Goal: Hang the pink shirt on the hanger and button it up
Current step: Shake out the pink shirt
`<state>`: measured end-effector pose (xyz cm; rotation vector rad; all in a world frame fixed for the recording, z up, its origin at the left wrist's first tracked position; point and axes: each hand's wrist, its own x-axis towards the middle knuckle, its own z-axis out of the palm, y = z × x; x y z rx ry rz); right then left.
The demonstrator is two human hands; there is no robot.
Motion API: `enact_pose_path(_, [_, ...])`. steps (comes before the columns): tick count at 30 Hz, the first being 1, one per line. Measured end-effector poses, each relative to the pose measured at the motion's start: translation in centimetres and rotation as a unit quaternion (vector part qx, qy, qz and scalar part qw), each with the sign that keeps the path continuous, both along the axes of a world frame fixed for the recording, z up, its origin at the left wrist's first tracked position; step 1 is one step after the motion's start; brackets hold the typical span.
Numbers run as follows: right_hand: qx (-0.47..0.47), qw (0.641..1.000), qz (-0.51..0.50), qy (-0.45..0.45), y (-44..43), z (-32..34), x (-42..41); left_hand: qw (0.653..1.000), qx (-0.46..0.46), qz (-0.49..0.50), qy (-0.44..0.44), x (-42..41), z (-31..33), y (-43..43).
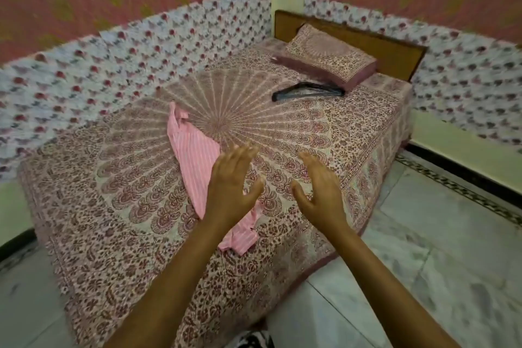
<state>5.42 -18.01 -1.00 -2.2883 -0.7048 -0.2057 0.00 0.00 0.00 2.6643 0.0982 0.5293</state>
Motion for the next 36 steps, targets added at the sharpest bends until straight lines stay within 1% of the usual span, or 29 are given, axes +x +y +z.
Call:
enact_pose_path(2, [0.015, 0.999, -0.008, 0.030, 1.1, -0.5, 2.9, 1.000, -0.018, 0.010, 0.007, 2.6, -0.8, 1.0])
enact_pose_path(4, [0.010, 0.999, -0.002, 0.036, 2.1, -1.2, 5.4, 0.999, -0.029, 0.019, 0.012, 5.0, -1.8, 1.9])
enact_pose_path(12, [-0.040, 0.996, 0.015, 0.082, 7.0, -3.6, 16.1, 0.996, -0.069, 0.046, 0.042, 15.6, -4.7, 7.3])
enact_pose_path(15, [-0.059, 0.993, 0.016, 0.105, 9.1, -4.2, 20.0, 0.994, -0.070, 0.045, 0.067, 19.3, -5.3, 8.8])
enact_pose_path(20, [-0.048, 0.985, 0.019, 0.164, 11.5, -5.2, 25.5, 0.993, -0.066, 0.057, 0.085, 24.2, -6.5, 10.9])
enact_pose_path(25, [-0.049, 0.977, 0.064, 0.198, 14.2, -7.0, 32.0, 0.984, -0.067, 0.123, 0.110, 29.0, -8.1, 13.0])
enact_pose_path(28, [-0.062, 0.973, 0.108, 0.196, 16.3, -7.7, 35.5, 0.975, -0.083, 0.174, 0.114, 31.4, -8.7, 14.3])
enact_pose_path(31, [-0.077, 0.961, 0.162, 0.211, 20.0, -9.0, 38.9, 0.959, -0.097, 0.233, 0.129, 33.1, -9.9, 16.9])
enact_pose_path(36, [-0.094, 0.937, 0.234, 0.243, 27.0, -12.6, 41.2, 0.931, -0.093, 0.318, 0.153, 33.1, -13.2, 22.6])
